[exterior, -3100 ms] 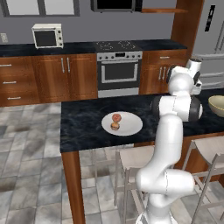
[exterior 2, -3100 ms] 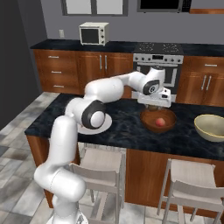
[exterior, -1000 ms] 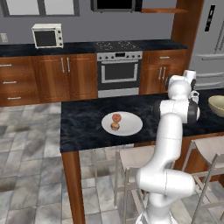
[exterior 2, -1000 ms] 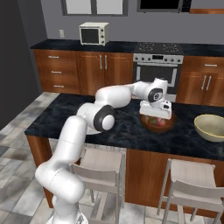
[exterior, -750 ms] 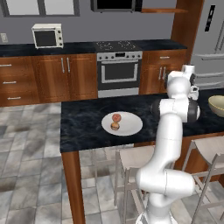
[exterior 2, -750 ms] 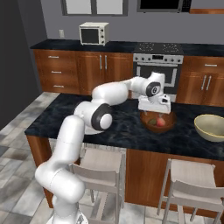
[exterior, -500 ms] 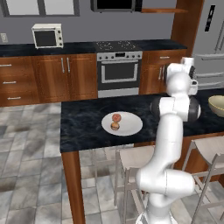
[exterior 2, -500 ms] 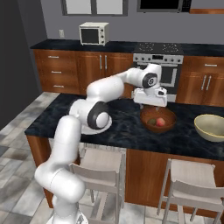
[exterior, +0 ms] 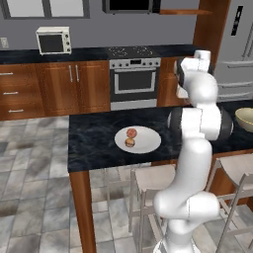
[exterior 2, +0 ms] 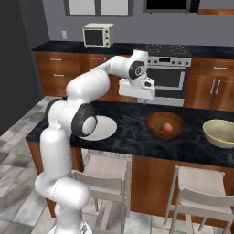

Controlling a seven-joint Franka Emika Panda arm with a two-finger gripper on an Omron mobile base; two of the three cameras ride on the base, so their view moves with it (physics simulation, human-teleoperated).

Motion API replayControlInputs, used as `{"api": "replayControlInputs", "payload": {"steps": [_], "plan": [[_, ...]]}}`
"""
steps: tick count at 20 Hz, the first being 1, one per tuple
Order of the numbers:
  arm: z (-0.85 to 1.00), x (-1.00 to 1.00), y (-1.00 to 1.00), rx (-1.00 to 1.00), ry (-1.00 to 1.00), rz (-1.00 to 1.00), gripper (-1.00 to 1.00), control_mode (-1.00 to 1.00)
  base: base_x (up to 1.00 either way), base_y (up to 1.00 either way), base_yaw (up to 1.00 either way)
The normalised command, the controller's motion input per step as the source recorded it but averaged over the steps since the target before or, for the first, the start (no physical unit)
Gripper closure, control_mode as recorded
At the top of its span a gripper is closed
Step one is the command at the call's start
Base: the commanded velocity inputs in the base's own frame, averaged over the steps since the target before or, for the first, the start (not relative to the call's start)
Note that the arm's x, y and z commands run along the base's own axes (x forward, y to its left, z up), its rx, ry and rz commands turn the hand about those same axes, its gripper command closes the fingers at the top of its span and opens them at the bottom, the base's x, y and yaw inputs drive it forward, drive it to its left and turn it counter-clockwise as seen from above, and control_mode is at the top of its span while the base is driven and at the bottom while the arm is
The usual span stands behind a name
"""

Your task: Take the fruits from the plate on the dining counter and place two fruits in each bowl.

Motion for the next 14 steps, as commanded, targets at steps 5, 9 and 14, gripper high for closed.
{"api": "replayControlInputs", "payload": {"steps": [5,9,14], "plan": [[0.01,-0.05,1.0,0.0,0.0,0.0,-1.0,-1.0,0.0,0.0,0.0],[-0.04,-0.01,1.0,0.0,-0.04,0.0,-1.0,-1.0,0.0,0.0,0.0],[0.0,0.04,1.0,-0.01,0.02,0.0,-1.0,-1.0,0.0,0.0,0.0]]}}
